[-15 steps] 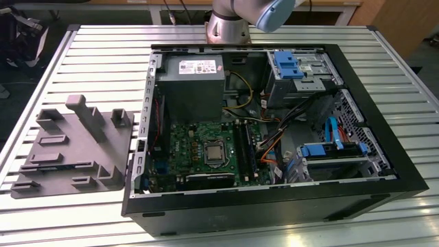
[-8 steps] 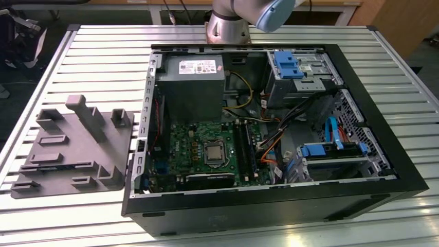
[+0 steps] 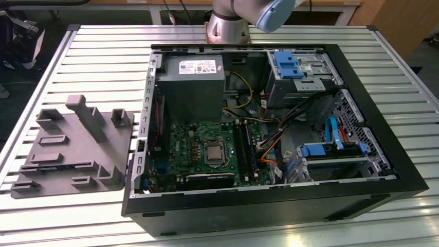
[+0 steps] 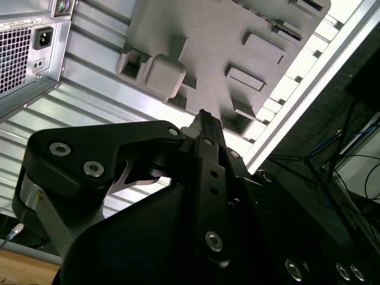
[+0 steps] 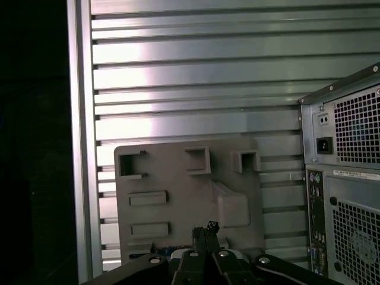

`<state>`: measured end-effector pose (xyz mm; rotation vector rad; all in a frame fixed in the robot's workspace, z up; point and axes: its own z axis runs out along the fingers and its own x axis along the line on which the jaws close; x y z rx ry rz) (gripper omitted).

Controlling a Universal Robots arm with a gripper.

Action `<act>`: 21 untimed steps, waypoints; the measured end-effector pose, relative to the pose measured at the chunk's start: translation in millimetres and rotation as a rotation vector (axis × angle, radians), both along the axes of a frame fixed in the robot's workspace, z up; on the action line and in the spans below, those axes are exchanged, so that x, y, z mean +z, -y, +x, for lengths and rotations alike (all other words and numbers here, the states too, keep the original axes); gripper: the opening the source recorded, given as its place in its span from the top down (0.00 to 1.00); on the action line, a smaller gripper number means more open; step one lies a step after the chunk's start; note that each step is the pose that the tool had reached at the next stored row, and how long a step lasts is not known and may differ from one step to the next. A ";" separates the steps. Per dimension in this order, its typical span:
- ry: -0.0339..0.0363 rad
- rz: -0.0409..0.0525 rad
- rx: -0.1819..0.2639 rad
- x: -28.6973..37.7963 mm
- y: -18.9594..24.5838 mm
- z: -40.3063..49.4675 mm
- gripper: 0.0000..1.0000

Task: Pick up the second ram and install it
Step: 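Reach for the second ram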

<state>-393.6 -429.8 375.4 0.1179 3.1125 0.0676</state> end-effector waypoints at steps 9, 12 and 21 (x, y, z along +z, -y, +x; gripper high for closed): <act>0.0000 0.0000 0.000 -0.8 1.6 -2.4 0.89; 0.0000 -0.0001 0.000 -1.3 2.7 -2.9 0.89; 0.0000 0.0000 0.000 -3.3 6.4 -4.9 0.89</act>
